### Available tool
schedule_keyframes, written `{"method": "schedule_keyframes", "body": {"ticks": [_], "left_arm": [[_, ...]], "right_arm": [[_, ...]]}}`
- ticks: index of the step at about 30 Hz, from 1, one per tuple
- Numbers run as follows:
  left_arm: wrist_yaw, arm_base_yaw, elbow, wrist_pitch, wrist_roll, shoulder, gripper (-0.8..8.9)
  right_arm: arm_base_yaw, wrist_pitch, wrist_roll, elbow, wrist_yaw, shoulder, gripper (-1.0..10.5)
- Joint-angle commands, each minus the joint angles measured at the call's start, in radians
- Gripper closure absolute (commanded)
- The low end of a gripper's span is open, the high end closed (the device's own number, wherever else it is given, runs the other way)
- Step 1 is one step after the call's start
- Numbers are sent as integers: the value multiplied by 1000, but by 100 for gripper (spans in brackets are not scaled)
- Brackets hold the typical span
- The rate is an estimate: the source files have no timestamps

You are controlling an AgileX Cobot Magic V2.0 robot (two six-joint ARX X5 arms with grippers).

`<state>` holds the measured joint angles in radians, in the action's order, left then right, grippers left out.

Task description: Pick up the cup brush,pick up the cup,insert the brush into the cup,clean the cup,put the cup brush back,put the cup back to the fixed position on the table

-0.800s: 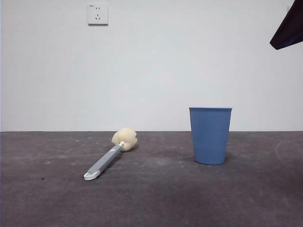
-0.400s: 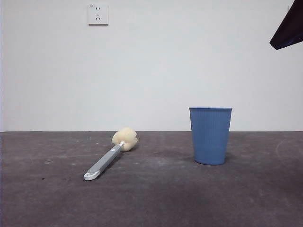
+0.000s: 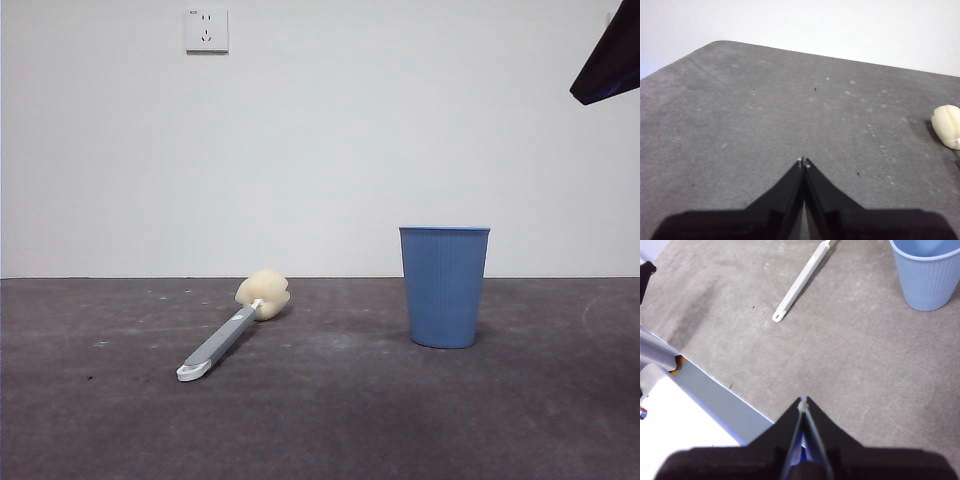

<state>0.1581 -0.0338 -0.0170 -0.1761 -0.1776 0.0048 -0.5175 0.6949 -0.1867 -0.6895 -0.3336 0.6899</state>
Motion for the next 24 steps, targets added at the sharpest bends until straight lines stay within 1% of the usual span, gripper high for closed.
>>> {"method": "schedule_keyframes", "body": {"ticks": [1, 13, 14, 15, 17, 19, 20, 24], "left_arm": [[-3, 3, 13, 3, -6, -3, 817], [-3, 3, 13, 3, -6, -3, 817], [-3, 3, 13, 3, -6, -3, 817], [-3, 3, 13, 3, -6, -3, 817], [-3, 3, 13, 4, -6, -3, 817], [-3, 3, 13, 3, -6, -3, 817], [-3, 3, 13, 3, -6, -3, 817], [-3, 3, 13, 3, -6, -3, 817]], "right_arm": [[-2, -5, 2, -2, -1, -1, 946], [-2, -5, 2, -2, 0, -2, 946], [-2, -7, 20, -2, 3, -5, 946], [2, -14, 70, -2, 12, -15, 946], [22, -29, 146, -1, 67, -41, 946], [59, -68, 204, 7, 106, -72, 946], [82, -95, 217, 16, 101, -87, 946], [213, -204, 221, 88, 98, -179, 946]]}}
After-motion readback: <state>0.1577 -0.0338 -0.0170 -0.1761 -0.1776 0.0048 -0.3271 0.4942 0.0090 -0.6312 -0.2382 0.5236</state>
